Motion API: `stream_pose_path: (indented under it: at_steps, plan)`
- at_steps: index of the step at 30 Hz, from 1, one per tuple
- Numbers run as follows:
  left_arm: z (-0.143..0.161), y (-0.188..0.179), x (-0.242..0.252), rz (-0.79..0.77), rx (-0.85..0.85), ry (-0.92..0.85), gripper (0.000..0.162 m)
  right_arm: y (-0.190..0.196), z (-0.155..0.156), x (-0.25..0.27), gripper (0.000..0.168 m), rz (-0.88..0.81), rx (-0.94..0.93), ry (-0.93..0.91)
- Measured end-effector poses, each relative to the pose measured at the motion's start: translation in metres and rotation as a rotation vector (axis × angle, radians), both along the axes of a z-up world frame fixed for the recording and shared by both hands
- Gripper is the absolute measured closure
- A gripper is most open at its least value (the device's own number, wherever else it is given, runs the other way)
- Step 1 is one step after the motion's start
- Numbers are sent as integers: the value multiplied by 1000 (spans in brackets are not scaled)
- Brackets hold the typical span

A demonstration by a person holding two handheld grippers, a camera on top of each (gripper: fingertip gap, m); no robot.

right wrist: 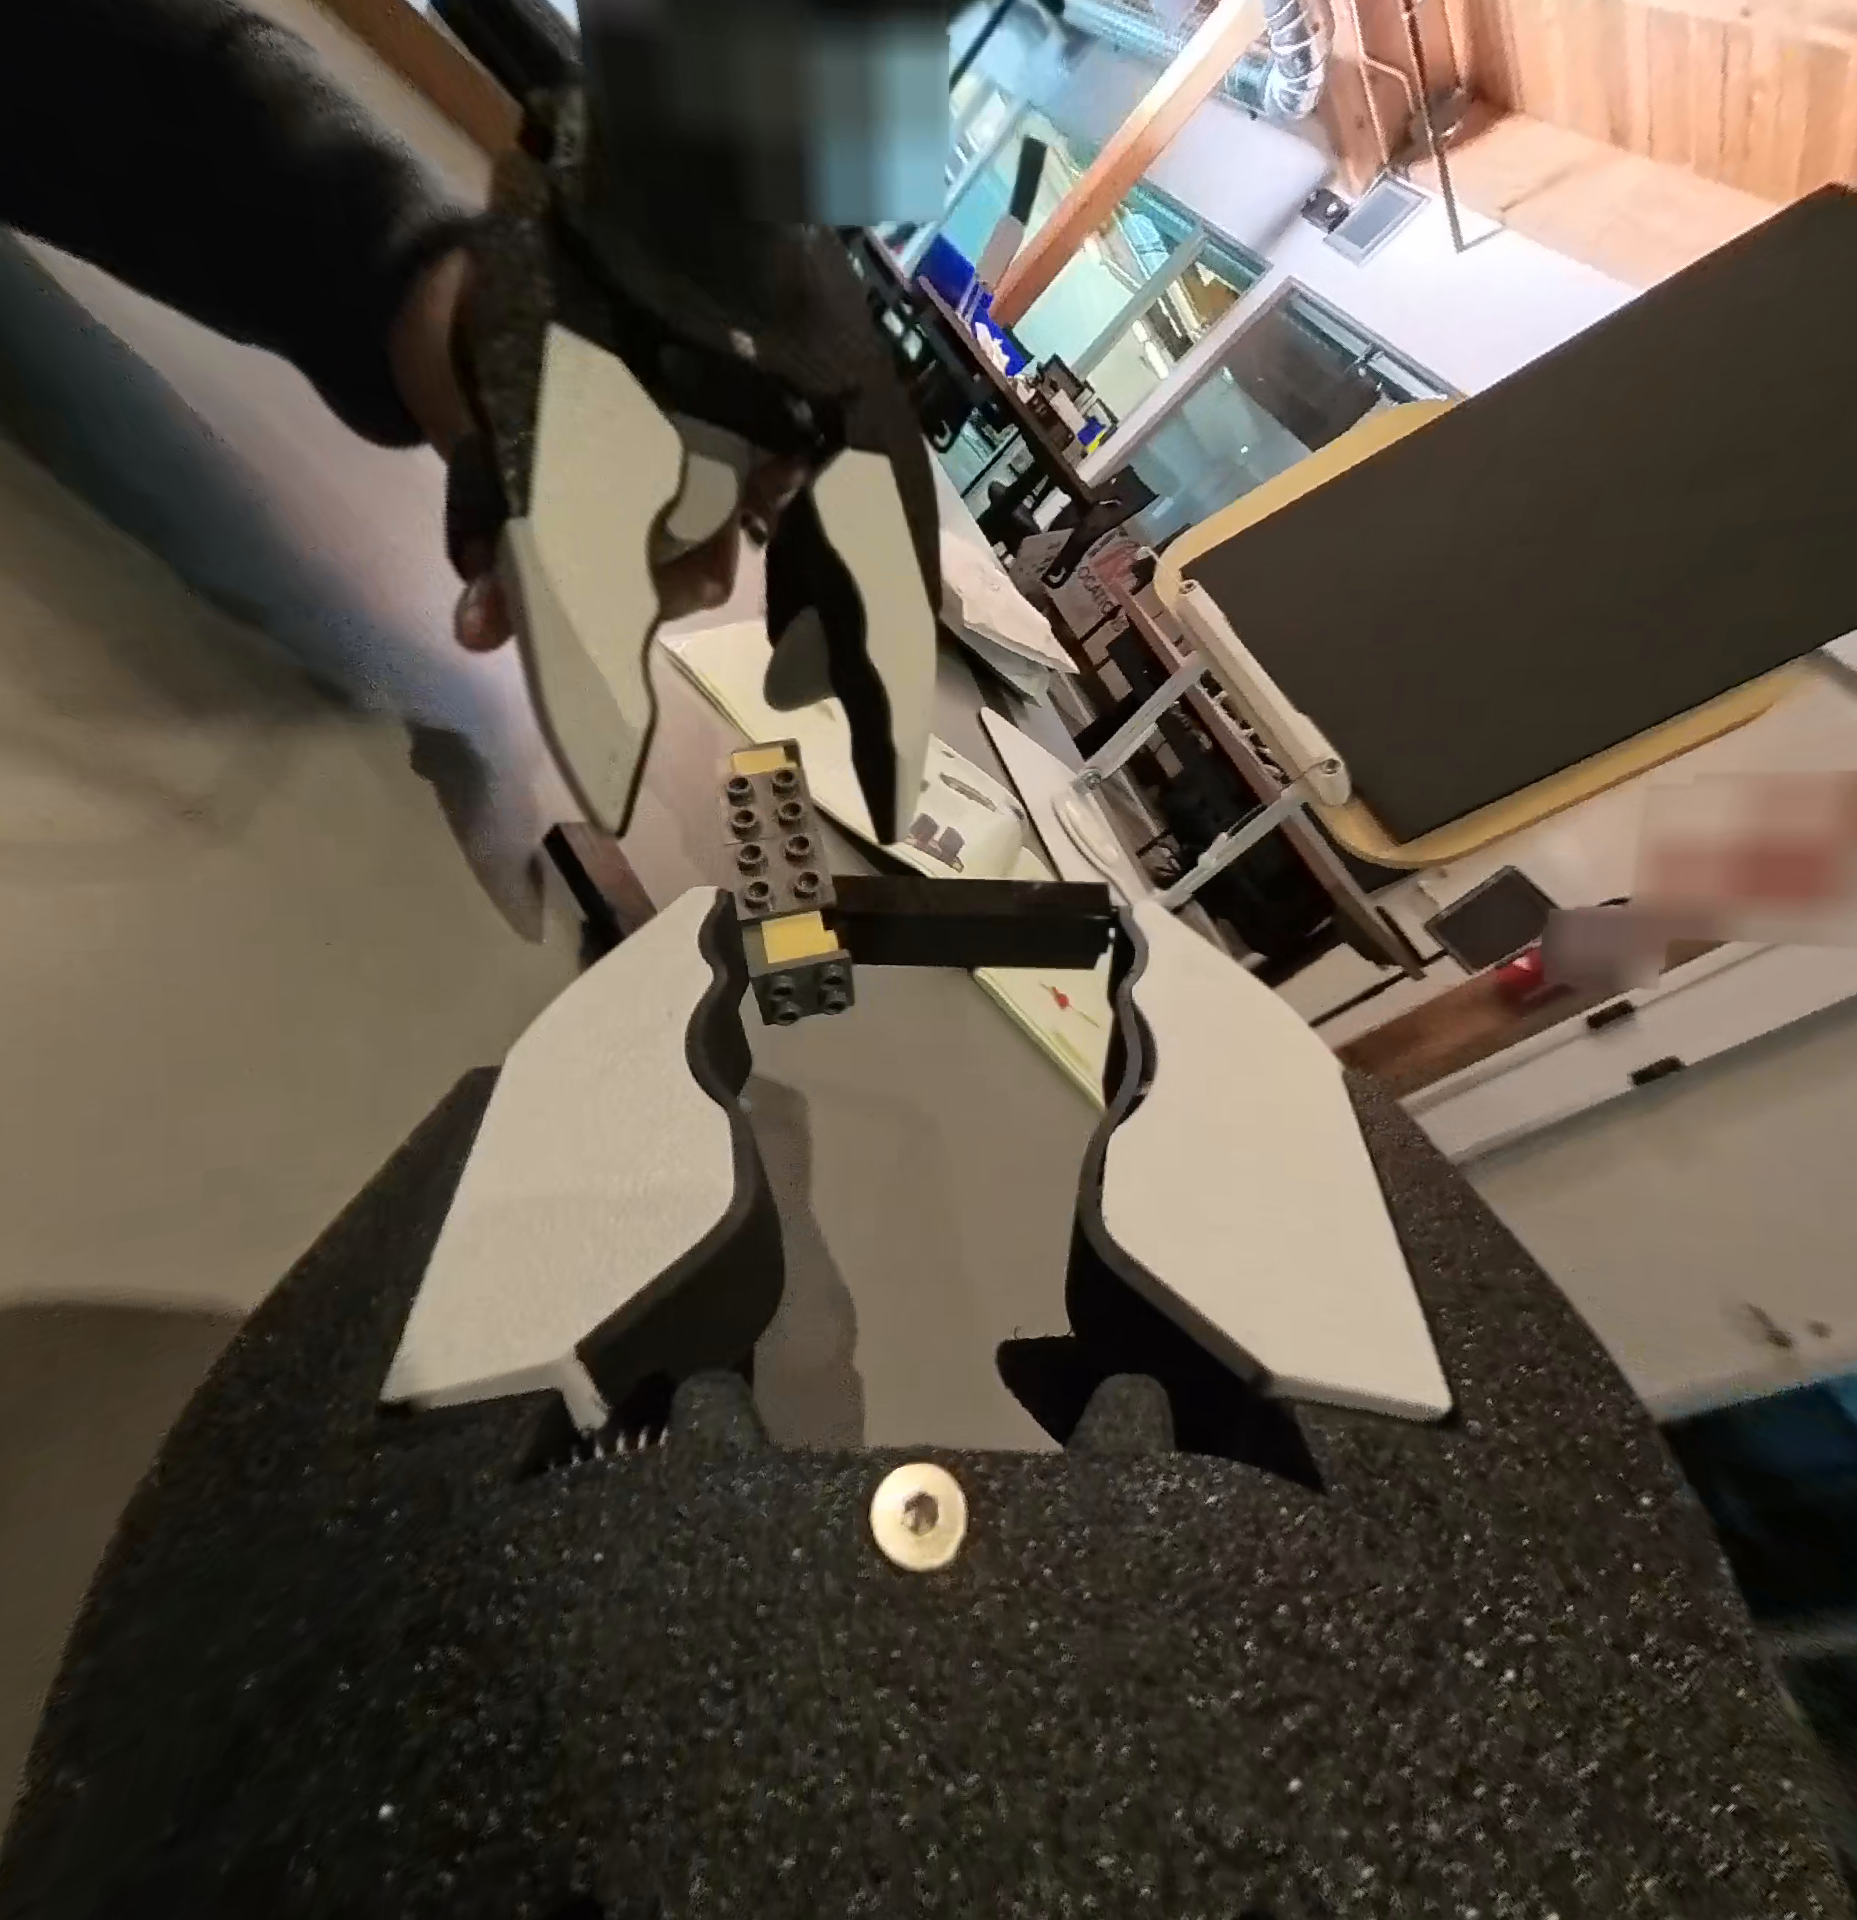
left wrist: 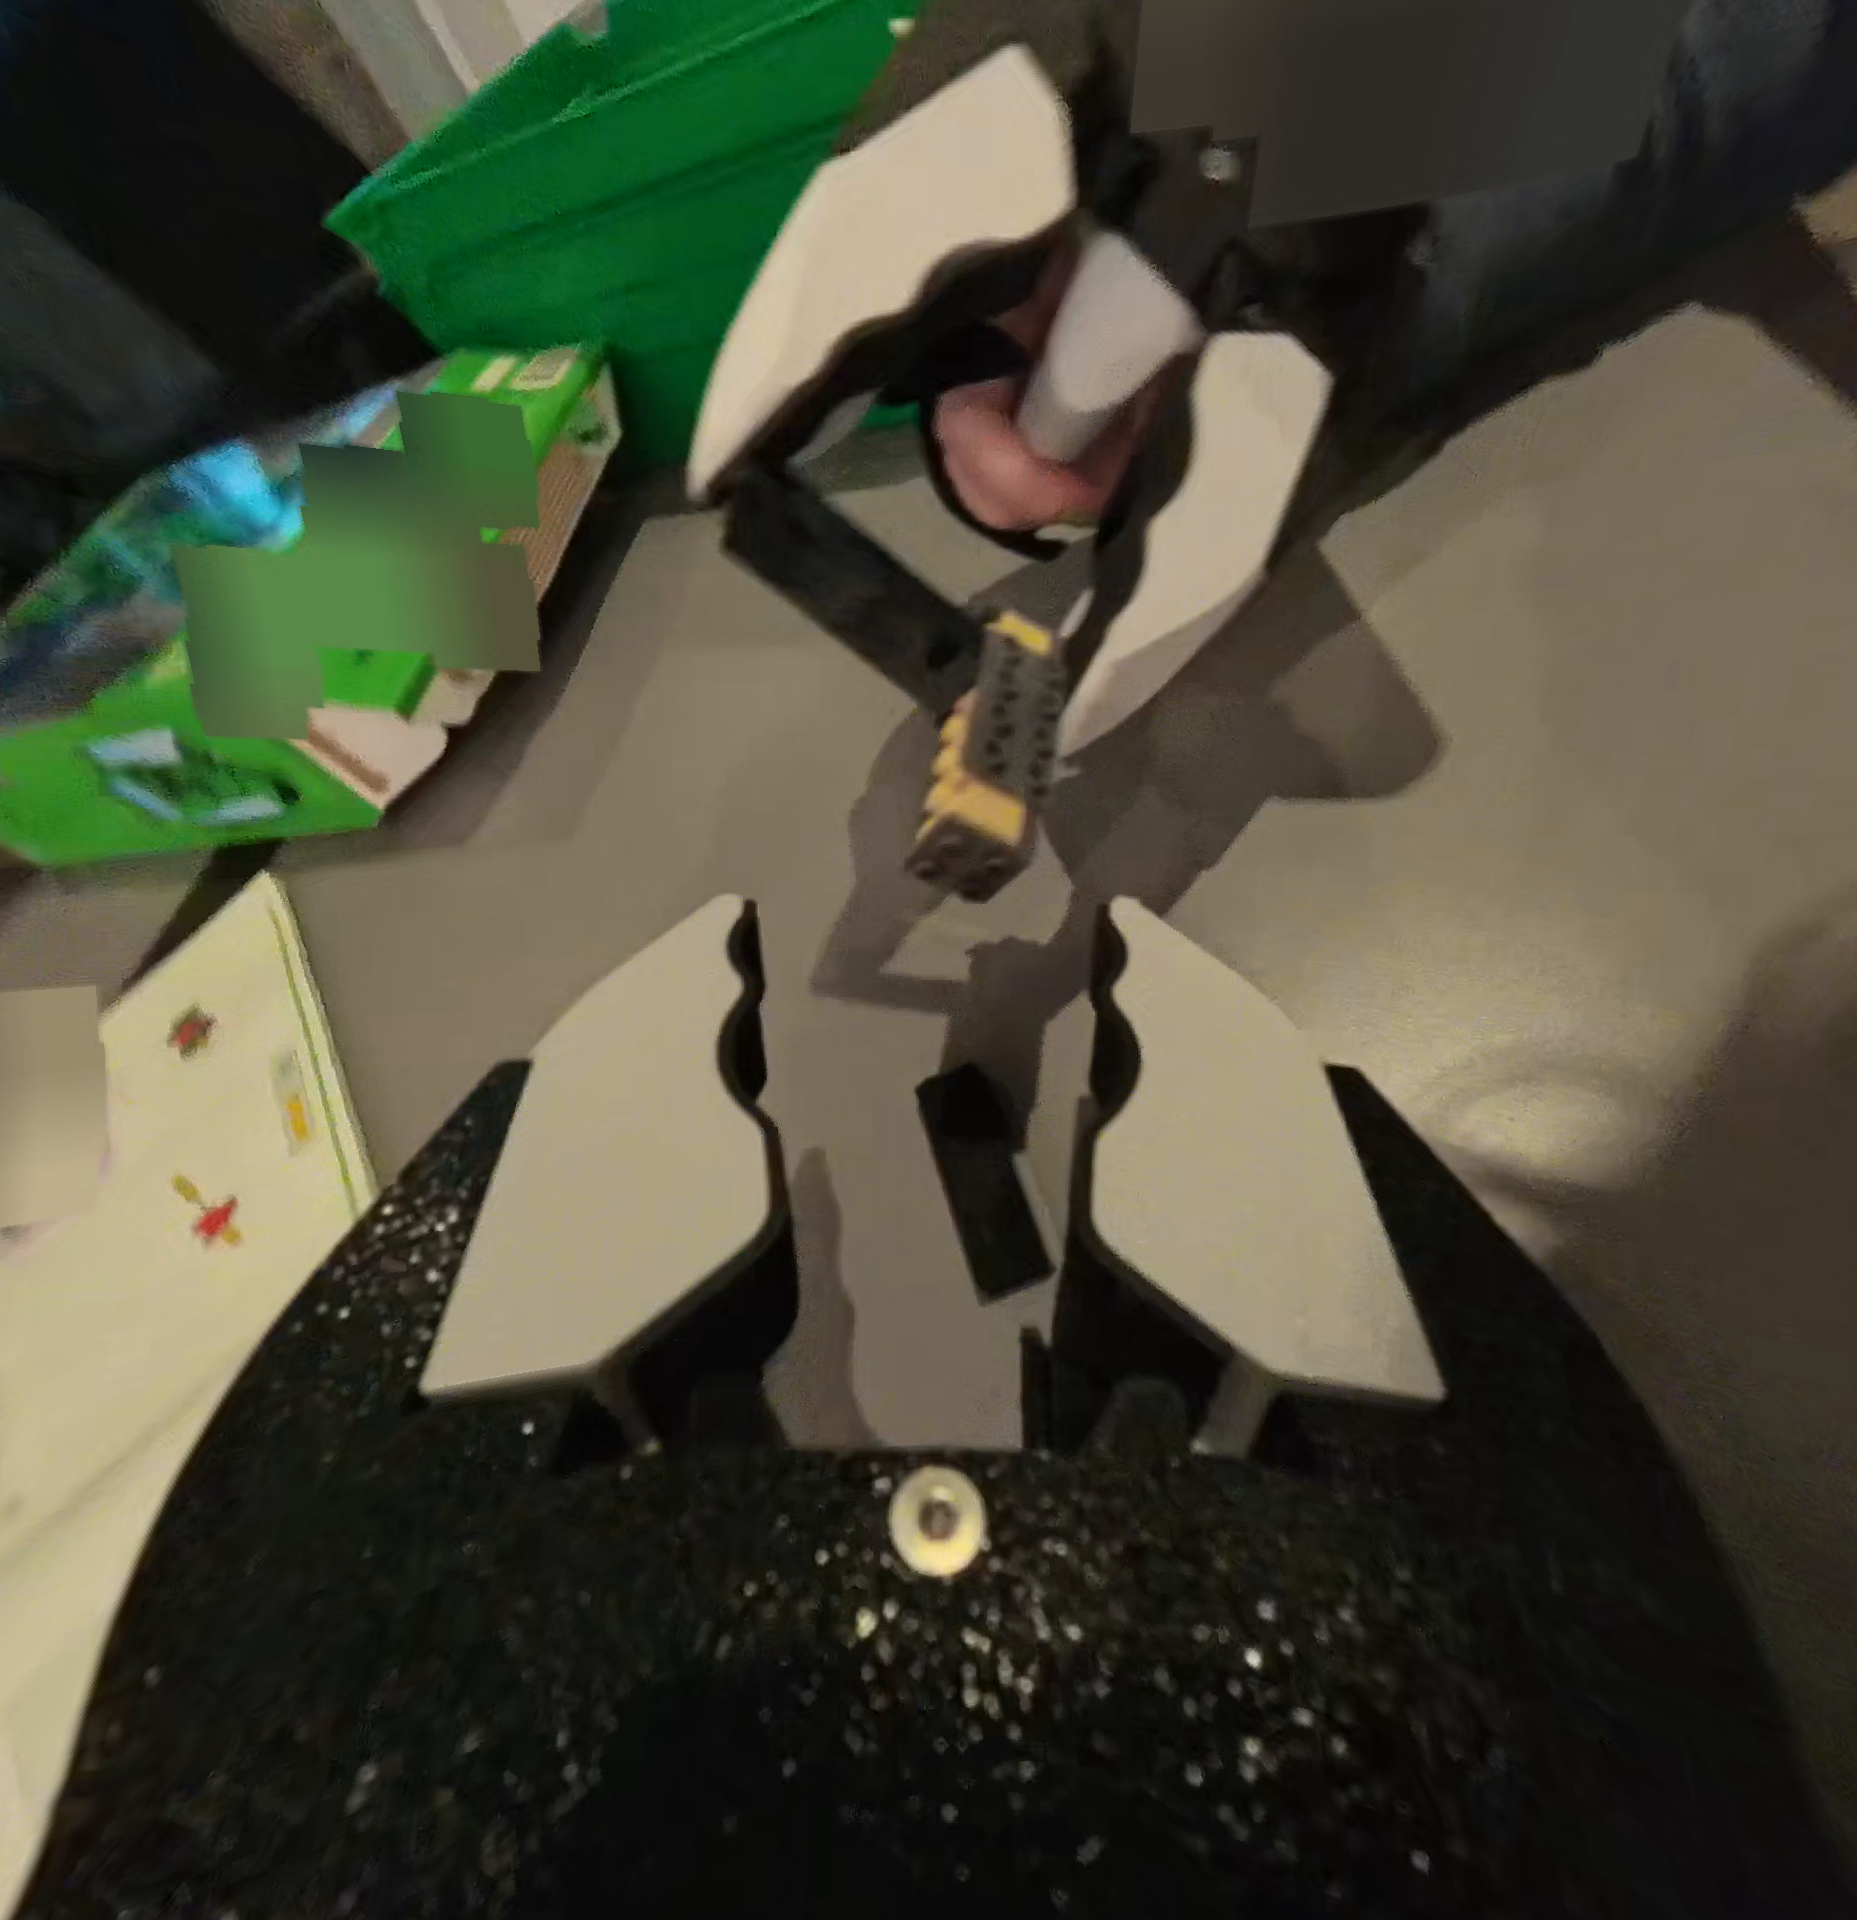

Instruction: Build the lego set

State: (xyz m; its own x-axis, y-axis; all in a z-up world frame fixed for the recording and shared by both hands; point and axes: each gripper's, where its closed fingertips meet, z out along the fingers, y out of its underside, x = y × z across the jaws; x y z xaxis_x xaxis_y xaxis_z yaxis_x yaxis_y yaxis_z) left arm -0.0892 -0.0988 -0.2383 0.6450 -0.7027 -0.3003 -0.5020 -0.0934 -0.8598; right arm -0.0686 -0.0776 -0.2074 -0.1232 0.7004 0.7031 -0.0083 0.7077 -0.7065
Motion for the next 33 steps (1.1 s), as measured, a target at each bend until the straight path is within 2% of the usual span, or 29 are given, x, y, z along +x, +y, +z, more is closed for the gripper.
stream_pose_path:
  at_steps: [2, 6, 10, 15, 18, 20, 25, 33]
  plan:
    - [-1, -3, 12, -45, 50, 46, 108, 0, -1, 0, 102, 7, -15, -8]
    - [11, -5, 21, -67, 150, 10, 127, -2, -4, 0, 102, 22, -29, -26]
    - [14, -9, 25, -104, 171, 3, 144, -4, -7, -1, 101, 37, -39, -43]
    - [10, -10, 26, -118, 170, 26, 145, -4, -11, -1, 102, 47, -45, -63]
    - [8, -10, 24, -109, 173, 40, 138, -6, -10, 0, 102, 60, -54, -60]
    - [7, -11, 23, -114, 183, 66, 144, -6, -10, 0, 102, 63, -54, -62]
    - [7, -14, 27, -147, 219, 94, 145, -9, -11, 1, 102, 93, -69, -71]
    - [2, -24, 36, -245, 148, 4, 146, -22, -21, 6, 100, 201, -102, -167]
